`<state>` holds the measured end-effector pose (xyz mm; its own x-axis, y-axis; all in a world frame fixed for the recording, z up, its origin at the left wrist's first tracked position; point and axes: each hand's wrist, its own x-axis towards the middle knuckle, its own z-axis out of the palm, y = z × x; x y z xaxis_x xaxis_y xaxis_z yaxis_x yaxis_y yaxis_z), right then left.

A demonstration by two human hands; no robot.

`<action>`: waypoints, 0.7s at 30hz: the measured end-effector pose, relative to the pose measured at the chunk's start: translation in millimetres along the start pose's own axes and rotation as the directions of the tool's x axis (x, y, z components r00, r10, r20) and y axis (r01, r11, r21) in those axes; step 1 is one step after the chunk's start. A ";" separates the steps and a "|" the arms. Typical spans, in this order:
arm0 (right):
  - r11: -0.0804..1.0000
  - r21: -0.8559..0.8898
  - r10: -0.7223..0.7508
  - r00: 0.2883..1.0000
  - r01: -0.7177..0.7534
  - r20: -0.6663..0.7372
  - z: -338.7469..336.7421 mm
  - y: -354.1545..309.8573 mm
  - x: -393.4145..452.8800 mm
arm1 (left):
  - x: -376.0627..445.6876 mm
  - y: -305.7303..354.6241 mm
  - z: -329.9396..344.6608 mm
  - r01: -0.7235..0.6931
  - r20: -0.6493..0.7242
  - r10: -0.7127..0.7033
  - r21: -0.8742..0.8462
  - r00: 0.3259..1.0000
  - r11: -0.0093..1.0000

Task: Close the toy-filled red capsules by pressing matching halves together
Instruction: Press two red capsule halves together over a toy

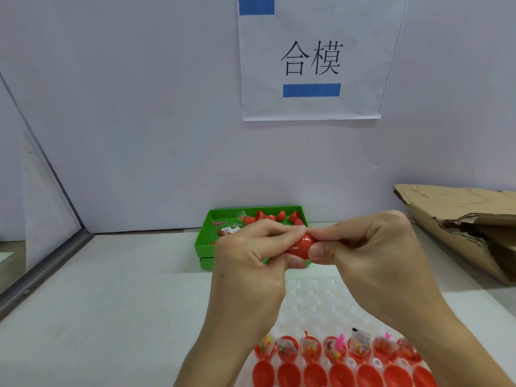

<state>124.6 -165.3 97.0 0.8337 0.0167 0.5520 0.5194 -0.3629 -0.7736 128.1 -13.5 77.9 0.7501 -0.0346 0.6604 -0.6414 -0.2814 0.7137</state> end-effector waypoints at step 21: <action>0.875 0.410 0.181 0.959 -0.258 0.218 -6.0 4.9 3.4 | 2.6 7.7 -9.8 0.104 0.101 -0.089 -0.157 0.991 0.982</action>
<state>128.8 -172.6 97.0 0.9343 0.1534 0.3218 0.3162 0.0604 -0.9468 123.5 -6.4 87.3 0.8167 -0.1062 0.5672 -0.5769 -0.1290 0.8066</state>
